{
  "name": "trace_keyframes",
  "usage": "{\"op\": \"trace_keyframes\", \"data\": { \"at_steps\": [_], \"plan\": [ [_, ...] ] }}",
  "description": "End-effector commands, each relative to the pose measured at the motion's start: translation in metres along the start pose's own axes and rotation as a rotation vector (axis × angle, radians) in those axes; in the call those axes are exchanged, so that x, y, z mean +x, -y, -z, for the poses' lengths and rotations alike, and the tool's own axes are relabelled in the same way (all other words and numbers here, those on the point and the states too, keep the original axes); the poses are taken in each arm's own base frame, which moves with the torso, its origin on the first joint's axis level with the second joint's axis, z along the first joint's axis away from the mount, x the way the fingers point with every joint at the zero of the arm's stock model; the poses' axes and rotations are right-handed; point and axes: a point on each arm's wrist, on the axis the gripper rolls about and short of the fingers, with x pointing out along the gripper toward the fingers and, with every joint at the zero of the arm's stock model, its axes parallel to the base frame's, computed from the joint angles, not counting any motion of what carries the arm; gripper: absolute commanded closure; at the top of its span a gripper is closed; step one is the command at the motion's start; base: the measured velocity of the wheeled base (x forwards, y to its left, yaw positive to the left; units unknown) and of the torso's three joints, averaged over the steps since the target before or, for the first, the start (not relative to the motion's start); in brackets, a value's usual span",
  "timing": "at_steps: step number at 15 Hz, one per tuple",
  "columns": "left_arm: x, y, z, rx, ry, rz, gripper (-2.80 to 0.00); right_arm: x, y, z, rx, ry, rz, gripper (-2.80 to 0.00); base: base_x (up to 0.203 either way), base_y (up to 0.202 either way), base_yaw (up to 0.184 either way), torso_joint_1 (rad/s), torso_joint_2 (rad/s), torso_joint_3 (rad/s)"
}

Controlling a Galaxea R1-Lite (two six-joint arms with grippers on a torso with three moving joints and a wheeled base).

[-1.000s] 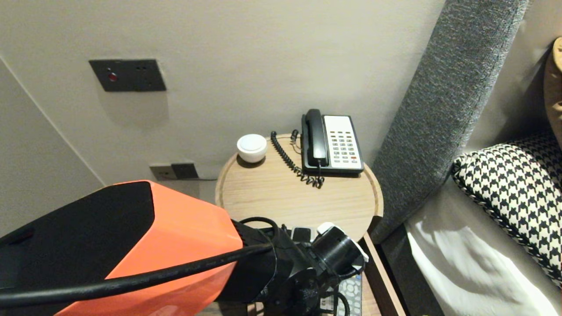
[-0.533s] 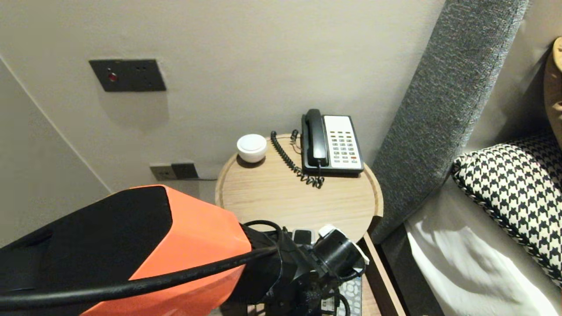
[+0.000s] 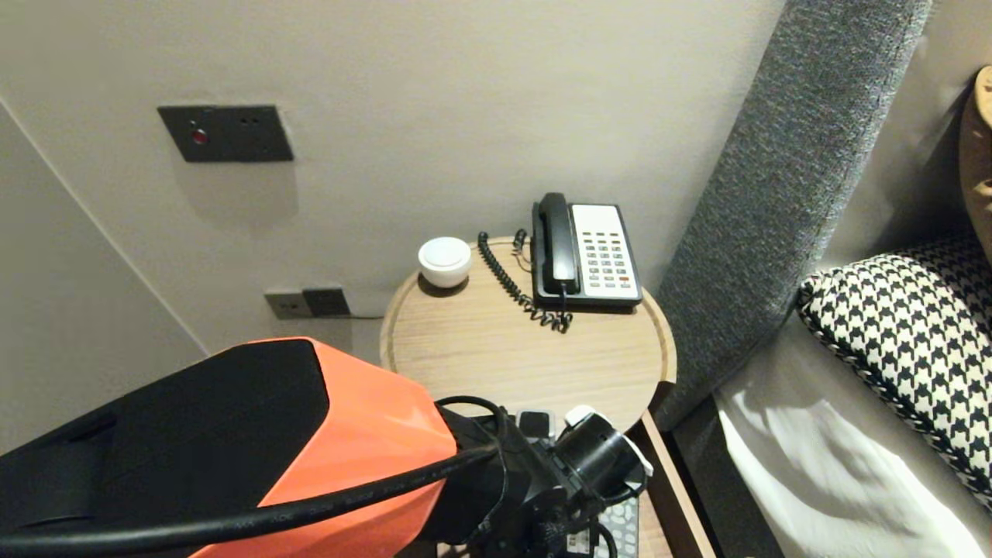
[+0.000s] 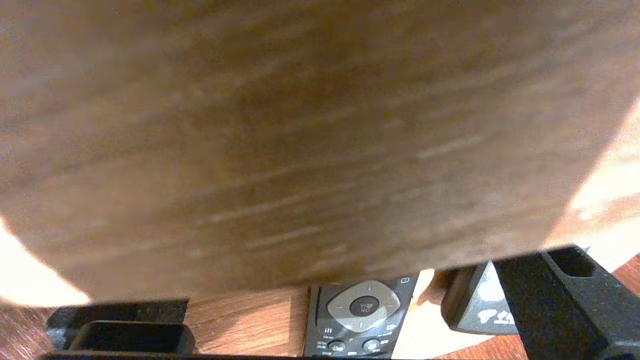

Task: Take the remote control out of the drawer one by one and place them on the table

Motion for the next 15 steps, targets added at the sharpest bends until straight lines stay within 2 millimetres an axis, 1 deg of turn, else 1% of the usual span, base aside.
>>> {"op": "trace_keyframes", "data": {
  "at_steps": [1, 11, 12, 15],
  "plan": [
    [0.0037, -0.0005, 0.0021, -0.001, -0.010, -0.009, -2.80, 0.0021, 0.0002, 0.0113, 0.000, -0.040, 0.001, 0.00, 0.000, 0.000, 0.000, 0.000, 0.00, 0.000],
    [0.0082, -0.0023, 0.0046, 0.004, -0.022, -0.021, -2.80, 0.0021, 0.0002, 0.0113, 0.000, -0.040, 0.001, 0.00, 0.000, 0.000, 0.000, 0.000, 0.00, 0.000],
    [0.0082, -0.0023, 0.0045, 0.005, -0.020, -0.023, 0.00, 0.0021, 0.0002, 0.0113, 0.000, -0.040, 0.001, 0.00, 0.000, 0.000, 0.000, 0.000, 0.00, 0.000],
    [0.0063, -0.0020, 0.0035, 0.003, -0.015, -0.019, 0.00, 0.0021, 0.0002, 0.0113, 0.000, -0.040, 0.001, 0.00, 0.000, 0.000, 0.000, 0.000, 0.00, 0.000]
  ]
}}
